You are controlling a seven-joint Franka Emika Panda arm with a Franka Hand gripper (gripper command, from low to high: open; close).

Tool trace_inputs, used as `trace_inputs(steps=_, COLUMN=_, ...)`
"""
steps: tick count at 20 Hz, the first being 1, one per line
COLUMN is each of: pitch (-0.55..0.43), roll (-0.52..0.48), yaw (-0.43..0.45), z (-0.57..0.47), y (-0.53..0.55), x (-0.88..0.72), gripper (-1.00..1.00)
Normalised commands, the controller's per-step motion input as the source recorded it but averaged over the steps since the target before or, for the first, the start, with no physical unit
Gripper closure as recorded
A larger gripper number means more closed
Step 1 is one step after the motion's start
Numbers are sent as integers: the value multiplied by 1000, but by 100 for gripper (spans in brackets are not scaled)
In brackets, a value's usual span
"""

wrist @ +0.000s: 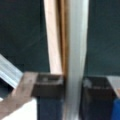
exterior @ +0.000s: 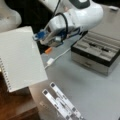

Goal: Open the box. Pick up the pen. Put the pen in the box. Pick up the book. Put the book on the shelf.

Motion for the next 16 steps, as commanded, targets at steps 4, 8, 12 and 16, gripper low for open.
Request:
trace_inputs(steps=4, pitch=-23, roll=-126, yaw=224, z=31, y=-267, x=-205, gripper=100)
trace_inputs(steps=8, pitch=32, roll=-157, yaw=326, z=60, y=-288, x=-290, gripper=100)
trace_inputs(steps=12, pitch=0, roll=-91, yaw=367, z=30, y=-243, x=-319, gripper=100)
trace_inputs(steps=16, pitch=-53, roll=-52, yaw=383, z=22, y=-249, x=-298, gripper=100)
